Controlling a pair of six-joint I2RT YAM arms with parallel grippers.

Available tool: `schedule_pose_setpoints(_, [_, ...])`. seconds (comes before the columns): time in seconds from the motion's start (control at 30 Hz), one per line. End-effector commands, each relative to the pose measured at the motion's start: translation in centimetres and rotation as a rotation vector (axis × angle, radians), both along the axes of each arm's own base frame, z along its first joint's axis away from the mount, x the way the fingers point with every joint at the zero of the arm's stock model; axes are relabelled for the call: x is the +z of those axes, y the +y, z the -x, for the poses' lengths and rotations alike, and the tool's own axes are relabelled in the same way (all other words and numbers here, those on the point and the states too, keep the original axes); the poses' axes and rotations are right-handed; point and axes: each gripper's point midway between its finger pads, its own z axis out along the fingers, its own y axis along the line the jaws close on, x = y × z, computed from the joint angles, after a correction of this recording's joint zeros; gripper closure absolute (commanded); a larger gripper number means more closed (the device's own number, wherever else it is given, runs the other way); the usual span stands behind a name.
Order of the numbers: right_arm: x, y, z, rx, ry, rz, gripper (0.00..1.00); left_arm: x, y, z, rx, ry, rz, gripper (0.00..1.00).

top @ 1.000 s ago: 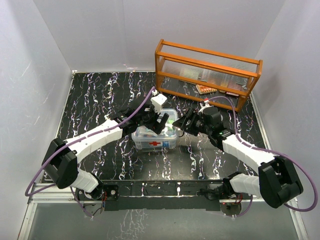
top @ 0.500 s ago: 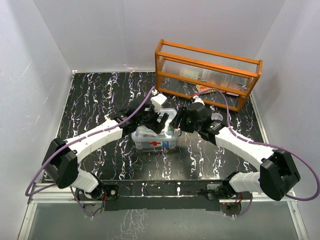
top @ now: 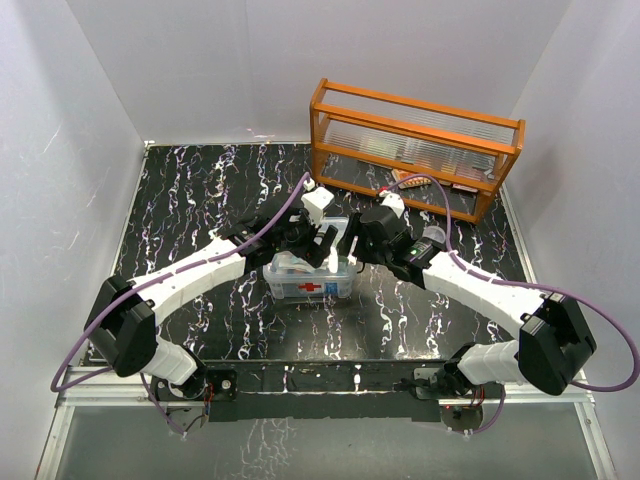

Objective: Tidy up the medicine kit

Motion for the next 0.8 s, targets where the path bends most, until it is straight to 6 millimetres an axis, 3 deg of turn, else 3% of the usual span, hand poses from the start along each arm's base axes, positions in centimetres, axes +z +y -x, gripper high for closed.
schedule_pose_setpoints(0.0, [0.2, -1.1, -0.1, -0.017, -0.004, 0.082, 0.43, -4.8, 2.1, 2.5, -0.001, 0.160, -0.126, 0.14])
schedule_pose_setpoints(0.37, [0.4, -0.7, 0.2, -0.010, 0.007, 0.165, 0.56, -4.9, 2.0, 2.5, 0.004, 0.168, -0.128, 0.15])
schedule_pose_setpoints(0.67, [0.7, 0.2, 0.3, 0.010, 0.001, 0.158, 0.76, -5.2, 2.1, 2.6, 0.010, 0.179, -0.130, 0.16])
schedule_pose_setpoints(0.77, [0.9, 0.3, 0.3, 0.011, -0.002, 0.151, 0.78, -5.1, 2.0, 2.6, 0.013, 0.179, -0.127, 0.16])
